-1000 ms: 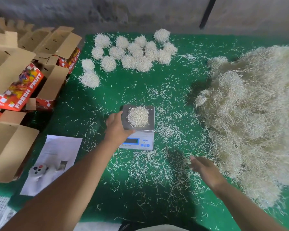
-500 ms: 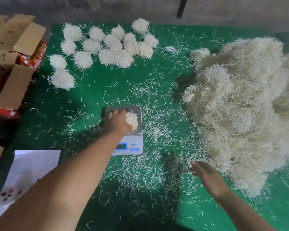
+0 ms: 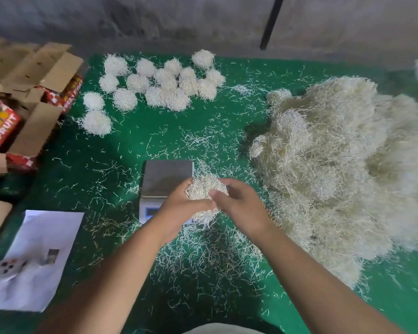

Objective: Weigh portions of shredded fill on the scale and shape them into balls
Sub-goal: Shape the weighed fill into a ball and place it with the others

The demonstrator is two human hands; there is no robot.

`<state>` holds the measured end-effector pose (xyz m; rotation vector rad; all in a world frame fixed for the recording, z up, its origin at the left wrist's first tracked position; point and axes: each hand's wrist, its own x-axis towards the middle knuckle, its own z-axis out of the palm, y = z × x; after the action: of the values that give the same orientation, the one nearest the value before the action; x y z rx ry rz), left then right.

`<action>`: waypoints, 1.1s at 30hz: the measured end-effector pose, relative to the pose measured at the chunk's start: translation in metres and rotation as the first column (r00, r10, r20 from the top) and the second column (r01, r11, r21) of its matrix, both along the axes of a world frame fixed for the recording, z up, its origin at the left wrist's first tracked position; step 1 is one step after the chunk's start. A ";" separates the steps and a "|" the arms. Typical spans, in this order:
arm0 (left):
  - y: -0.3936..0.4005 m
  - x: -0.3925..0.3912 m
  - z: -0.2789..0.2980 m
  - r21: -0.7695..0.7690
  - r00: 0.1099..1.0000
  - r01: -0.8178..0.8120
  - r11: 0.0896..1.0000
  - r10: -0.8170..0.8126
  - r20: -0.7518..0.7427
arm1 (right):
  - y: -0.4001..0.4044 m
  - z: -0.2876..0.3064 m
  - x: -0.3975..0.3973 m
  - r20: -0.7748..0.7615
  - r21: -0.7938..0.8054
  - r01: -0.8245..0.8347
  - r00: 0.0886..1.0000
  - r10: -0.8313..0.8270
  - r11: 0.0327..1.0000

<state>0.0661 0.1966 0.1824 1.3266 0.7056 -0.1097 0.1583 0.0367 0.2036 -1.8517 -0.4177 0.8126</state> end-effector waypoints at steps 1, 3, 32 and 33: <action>-0.005 -0.003 0.007 -0.028 1.000 -0.013 1.000 0.013 0.010 | -0.003 0.001 0.001 -0.007 0.043 0.010 1.000 -0.010 0.999; -0.013 -0.009 0.018 -0.079 0.998 -0.044 0.996 0.047 0.040 | -0.014 0.002 0.004 0.003 0.106 0.037 0.999 -0.037 0.994; -0.175 0.065 0.024 0.532 0.960 0.275 0.801 -0.197 -0.199 | -0.220 -0.025 0.033 -0.079 0.194 0.400 0.917 -0.392 0.896; -0.174 0.065 0.023 0.542 0.962 0.266 0.797 -0.185 -0.199 | -0.223 -0.027 0.035 -0.088 0.199 0.408 0.913 -0.399 0.891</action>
<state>0.1312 0.0222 0.2054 1.9958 0.7195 -0.1960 0.1931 -0.1865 0.1770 -1.6375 -0.0764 0.5002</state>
